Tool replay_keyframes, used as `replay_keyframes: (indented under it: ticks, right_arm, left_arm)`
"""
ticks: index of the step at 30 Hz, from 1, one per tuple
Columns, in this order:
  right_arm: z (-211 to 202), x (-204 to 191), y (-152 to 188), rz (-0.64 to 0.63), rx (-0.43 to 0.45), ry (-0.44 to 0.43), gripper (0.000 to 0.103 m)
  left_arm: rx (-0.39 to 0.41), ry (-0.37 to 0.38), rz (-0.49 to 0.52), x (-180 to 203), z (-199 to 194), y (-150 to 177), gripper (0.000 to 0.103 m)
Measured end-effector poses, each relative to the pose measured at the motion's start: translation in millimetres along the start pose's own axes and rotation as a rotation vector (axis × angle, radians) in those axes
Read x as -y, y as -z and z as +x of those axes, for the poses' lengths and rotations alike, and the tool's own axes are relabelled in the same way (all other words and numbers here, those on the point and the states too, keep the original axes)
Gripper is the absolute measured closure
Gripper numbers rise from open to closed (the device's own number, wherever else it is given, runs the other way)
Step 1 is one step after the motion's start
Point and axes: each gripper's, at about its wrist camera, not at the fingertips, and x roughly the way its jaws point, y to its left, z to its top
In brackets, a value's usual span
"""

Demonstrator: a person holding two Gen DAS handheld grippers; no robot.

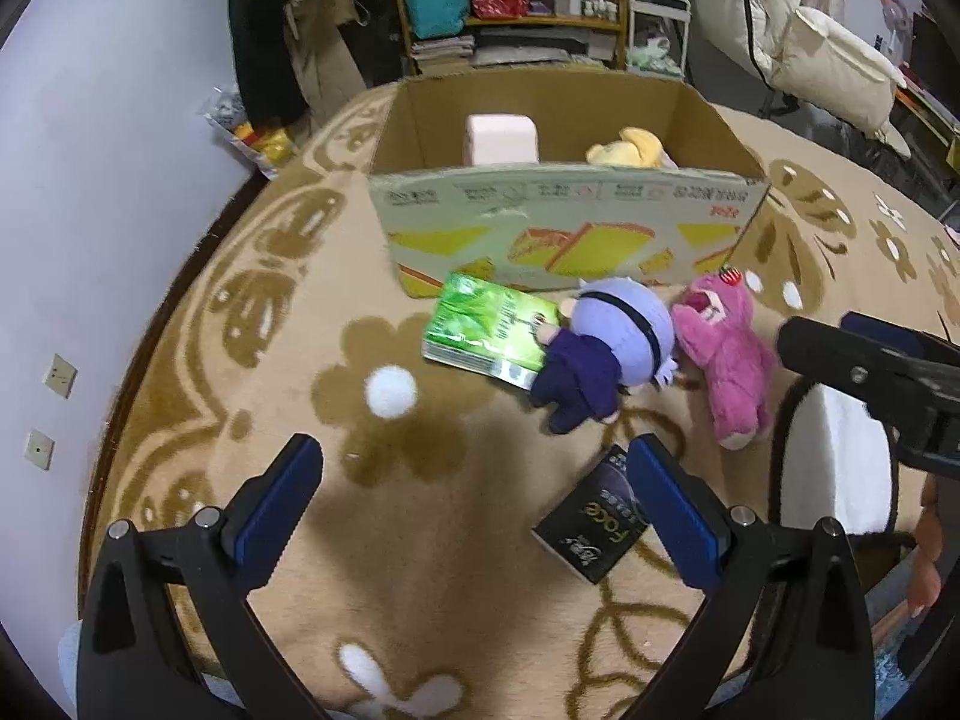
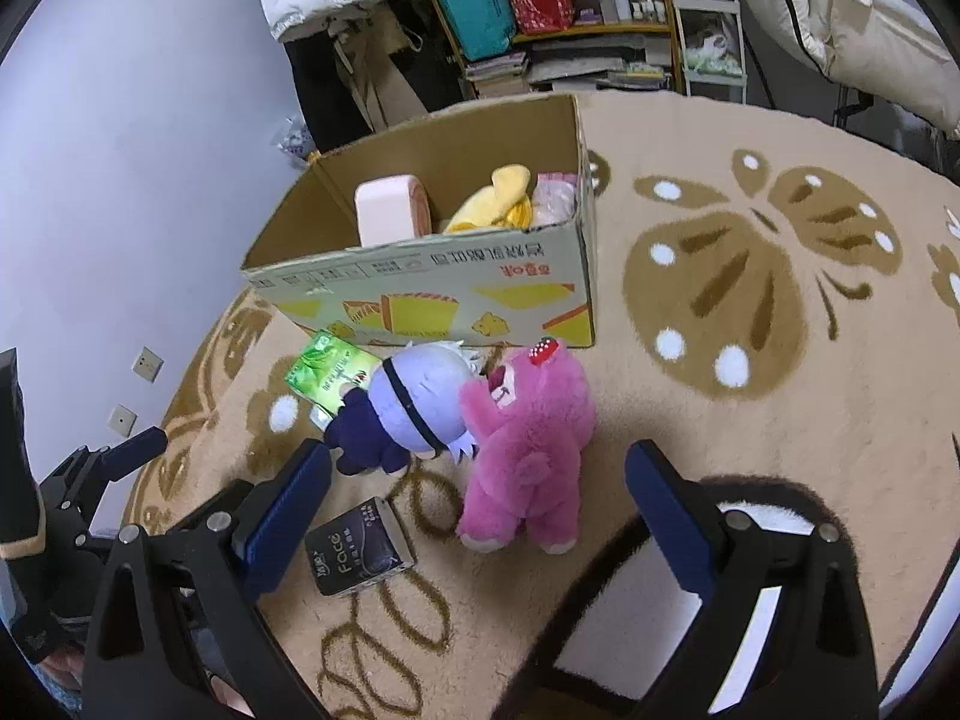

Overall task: Organize soft objects
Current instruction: 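Withdraw both tools and approach the pink bear plush with the right gripper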

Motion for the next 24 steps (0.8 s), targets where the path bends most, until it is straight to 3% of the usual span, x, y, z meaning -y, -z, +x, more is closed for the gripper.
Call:
replay_keyframes:
  ticks: [7,13,16,24]
  right_arm:
    - [21.5,1.1,3.6,0.001,-0.067,0.019,0.001]
    - [40.5,6.8,9.1,0.010,-0.137,0.031,0.011]
    - [45.7,9.6,10.3,0.022,-0.157,0.028,0.021]
    - [57.7,13.8,8.3,0.020,-0.179,0.022,0.025]
  left_arm:
    - [-0.080,0.028,0.031,18.1,21.6,5.4,0.002]
    - [-0.125,0.074,0.054,29.7,32.5,14.3,0.003]
    - [-0.148,0.088,0.079,34.8,37.4,17.7,0.003]
    - [-0.198,0.086,0.123,44.4,48.9,22.4,0.003]
